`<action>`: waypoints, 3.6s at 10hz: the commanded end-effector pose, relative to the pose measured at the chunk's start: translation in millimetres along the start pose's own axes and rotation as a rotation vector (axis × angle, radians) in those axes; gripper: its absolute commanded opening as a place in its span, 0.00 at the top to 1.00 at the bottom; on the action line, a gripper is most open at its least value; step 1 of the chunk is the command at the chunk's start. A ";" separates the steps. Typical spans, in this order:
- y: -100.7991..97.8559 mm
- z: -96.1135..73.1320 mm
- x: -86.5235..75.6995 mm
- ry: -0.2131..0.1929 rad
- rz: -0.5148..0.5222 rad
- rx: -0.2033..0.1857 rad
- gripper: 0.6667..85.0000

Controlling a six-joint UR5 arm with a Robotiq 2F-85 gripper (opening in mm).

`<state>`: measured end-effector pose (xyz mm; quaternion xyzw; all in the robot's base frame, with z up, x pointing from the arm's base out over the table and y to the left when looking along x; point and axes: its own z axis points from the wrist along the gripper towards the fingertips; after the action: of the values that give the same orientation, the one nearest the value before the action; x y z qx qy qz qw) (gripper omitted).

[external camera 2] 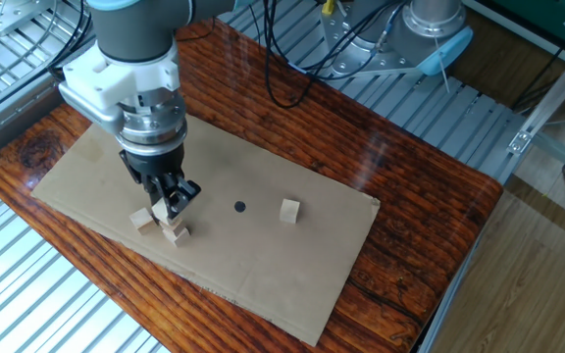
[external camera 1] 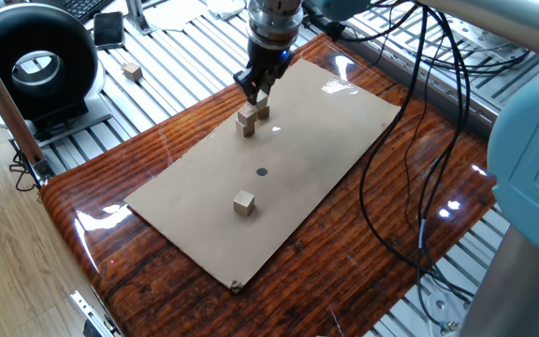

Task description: Stack the blocks in a vertical line of five

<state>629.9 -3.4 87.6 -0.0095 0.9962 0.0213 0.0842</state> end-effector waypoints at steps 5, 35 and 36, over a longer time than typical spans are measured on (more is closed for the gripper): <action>3.1 -0.3 1.7 0.009 0.012 -0.010 1.00; 12.9 -0.8 -4.0 -0.013 -0.007 -0.028 0.66; 12.6 -1.1 -3.4 -0.011 -0.004 -0.026 0.68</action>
<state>633.9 5.0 87.4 -0.0202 0.9954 0.0230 0.0911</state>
